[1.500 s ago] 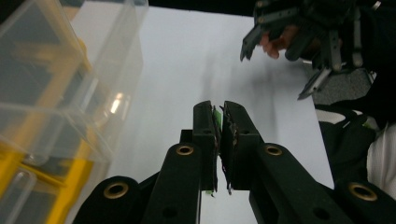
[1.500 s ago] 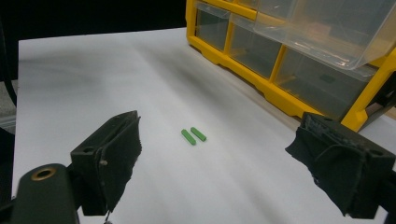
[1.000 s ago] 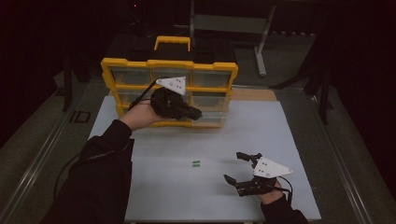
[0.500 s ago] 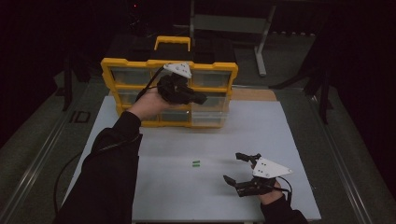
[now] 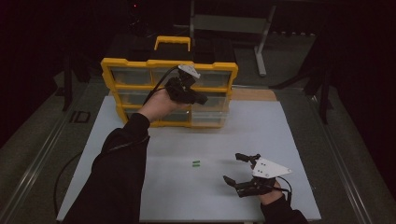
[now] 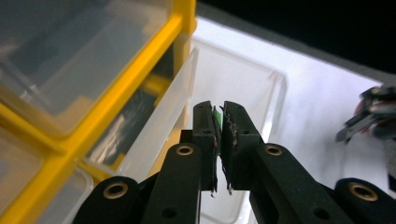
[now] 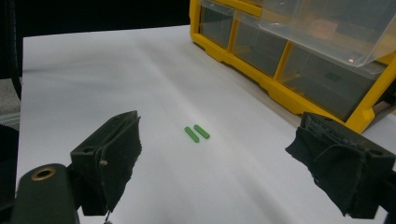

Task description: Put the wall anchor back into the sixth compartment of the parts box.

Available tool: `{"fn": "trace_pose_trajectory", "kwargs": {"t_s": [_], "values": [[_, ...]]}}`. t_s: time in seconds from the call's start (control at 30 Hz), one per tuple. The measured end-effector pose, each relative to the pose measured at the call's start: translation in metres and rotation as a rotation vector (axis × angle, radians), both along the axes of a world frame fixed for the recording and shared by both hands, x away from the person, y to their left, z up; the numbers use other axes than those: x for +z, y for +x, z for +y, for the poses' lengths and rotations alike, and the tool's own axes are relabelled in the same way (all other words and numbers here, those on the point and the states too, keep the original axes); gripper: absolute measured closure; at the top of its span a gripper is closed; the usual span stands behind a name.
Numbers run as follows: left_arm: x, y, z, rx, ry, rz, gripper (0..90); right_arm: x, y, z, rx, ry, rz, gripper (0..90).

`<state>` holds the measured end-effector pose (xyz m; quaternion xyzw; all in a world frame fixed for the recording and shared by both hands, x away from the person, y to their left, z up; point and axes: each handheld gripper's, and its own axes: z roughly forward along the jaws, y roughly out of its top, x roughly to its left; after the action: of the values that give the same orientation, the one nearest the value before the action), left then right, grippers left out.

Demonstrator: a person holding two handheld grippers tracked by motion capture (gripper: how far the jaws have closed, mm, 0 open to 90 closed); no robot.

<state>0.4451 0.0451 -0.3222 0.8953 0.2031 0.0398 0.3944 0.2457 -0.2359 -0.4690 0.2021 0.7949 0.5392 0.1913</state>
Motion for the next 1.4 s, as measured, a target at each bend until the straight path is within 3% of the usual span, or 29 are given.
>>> {"fn": "trace_pose_trajectory", "kwargs": {"t_s": [0.13,0.3,0.5,0.57,0.63,0.77,0.97,1.2,1.4], "values": [[-0.005,0.0,-0.003,-0.005,0.031,0.02,82.7,0.0,0.001,-0.001,-0.004,0.004,0.002,13.7],[-0.004,-0.001,-0.003,0.005,0.018,0.026,81.9,-0.001,0.001,-0.001,-0.002,0.004,0.003,13.7],[0.0,-0.005,0.001,0.015,-0.029,0.037,54.6,-0.001,0.001,-0.001,-0.002,0.004,0.006,13.7],[0.002,-0.008,0.003,0.018,-0.031,0.034,42.5,0.0,0.001,-0.001,-0.004,0.004,0.005,13.7],[0.004,-0.01,0.004,0.02,-0.037,0.036,24.3,0.0,0.001,-0.001,-0.005,0.004,0.005,13.7],[0.004,-0.016,0.009,-0.028,-0.039,0.042,0.6,0.0,0.0,-0.001,-0.005,0.005,0.005,13.7],[0.004,-0.027,0.017,-0.04,-0.065,0.017,0.0,0.0,0.0,-0.001,-0.005,0.006,0.006,13.7],[-0.004,-0.044,0.021,-0.062,-0.024,-0.002,0.0,0.001,0.0,0.0,-0.003,0.008,0.003,13.7],[-0.013,-0.059,0.028,-0.092,-0.026,-0.004,0.0,0.001,-0.001,0.001,0.0,0.005,0.005,13.7]]}}
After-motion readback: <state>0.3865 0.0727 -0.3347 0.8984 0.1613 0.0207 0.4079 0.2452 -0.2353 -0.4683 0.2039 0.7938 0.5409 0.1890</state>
